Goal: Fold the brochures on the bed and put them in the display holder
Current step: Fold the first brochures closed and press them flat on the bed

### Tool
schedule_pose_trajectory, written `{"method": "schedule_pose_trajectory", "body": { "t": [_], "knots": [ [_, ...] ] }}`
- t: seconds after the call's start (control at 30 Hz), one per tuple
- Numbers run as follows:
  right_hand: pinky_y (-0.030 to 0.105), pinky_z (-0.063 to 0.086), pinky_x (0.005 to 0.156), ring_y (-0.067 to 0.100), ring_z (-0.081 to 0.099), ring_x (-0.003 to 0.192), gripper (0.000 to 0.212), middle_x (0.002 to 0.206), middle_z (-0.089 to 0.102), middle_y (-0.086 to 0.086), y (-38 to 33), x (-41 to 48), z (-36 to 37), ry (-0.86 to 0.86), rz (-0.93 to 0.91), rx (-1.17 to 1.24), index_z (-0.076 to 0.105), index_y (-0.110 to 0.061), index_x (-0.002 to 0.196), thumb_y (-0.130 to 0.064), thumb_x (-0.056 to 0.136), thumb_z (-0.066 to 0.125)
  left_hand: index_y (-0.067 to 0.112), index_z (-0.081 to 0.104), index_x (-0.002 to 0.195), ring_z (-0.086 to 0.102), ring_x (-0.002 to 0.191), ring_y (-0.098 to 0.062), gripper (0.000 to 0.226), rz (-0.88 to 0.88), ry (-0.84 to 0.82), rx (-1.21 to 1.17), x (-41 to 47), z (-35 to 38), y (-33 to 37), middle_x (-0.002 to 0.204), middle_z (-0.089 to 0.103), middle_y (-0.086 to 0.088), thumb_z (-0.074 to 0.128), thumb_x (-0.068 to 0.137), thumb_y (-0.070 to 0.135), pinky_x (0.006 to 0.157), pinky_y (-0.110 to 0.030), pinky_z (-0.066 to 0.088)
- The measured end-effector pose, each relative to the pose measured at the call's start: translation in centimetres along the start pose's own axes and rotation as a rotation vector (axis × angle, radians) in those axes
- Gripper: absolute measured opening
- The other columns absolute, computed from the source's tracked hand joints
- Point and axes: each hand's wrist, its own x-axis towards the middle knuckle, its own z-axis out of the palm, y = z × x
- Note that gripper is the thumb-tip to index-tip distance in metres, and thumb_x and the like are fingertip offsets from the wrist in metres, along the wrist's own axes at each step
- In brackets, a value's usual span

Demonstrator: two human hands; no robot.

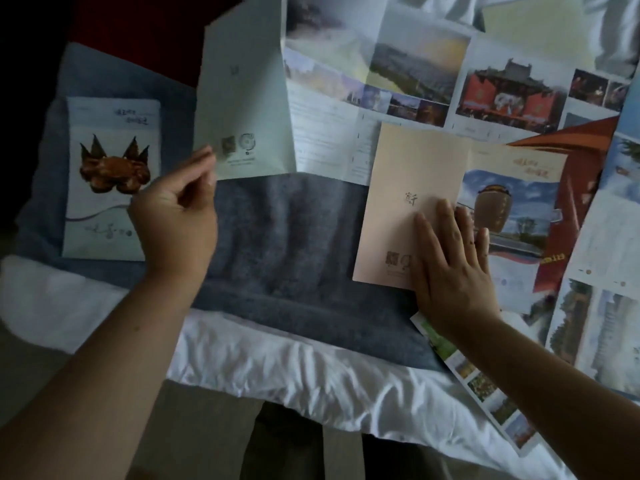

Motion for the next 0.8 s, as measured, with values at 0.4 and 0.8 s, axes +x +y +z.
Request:
{"method": "schedule_pose_trajectory", "body": {
  "t": [0.4, 0.8],
  "knots": [
    [0.044, -0.015, 0.124, 0.024, -0.016, 0.157, 0.067, 0.172, -0.011, 0.007, -2.9, 1.8, -0.1, -0.021, -0.093, -0.032, 0.001, -0.026, 0.165, -0.048, 0.105, 0.021, 0.002, 0.074, 0.120, 0.067, 0.119, -0.014, 0.023, 0.170, -0.015, 0.278, 2.4, -4.3, -5.4, 0.123, 0.072, -0.009, 0.062, 0.101, 0.008, 0.106, -0.016, 0.047],
    [0.043, -0.010, 0.125, 0.028, -0.019, 0.155, 0.068, 0.172, -0.010, 0.009, -8.7, 3.3, 0.1, 0.019, -0.127, 0.116, 0.006, -0.027, 0.165, -0.049, 0.105, 0.028, 0.011, 0.060, 0.142, 0.037, 0.149, -0.034, 0.044, 0.290, -0.254, 0.349, -4.1, 4.1, 1.0, 0.152, 0.052, -0.012, 0.061, 0.098, 0.015, 0.120, -0.054, 0.034]
  ]
}}
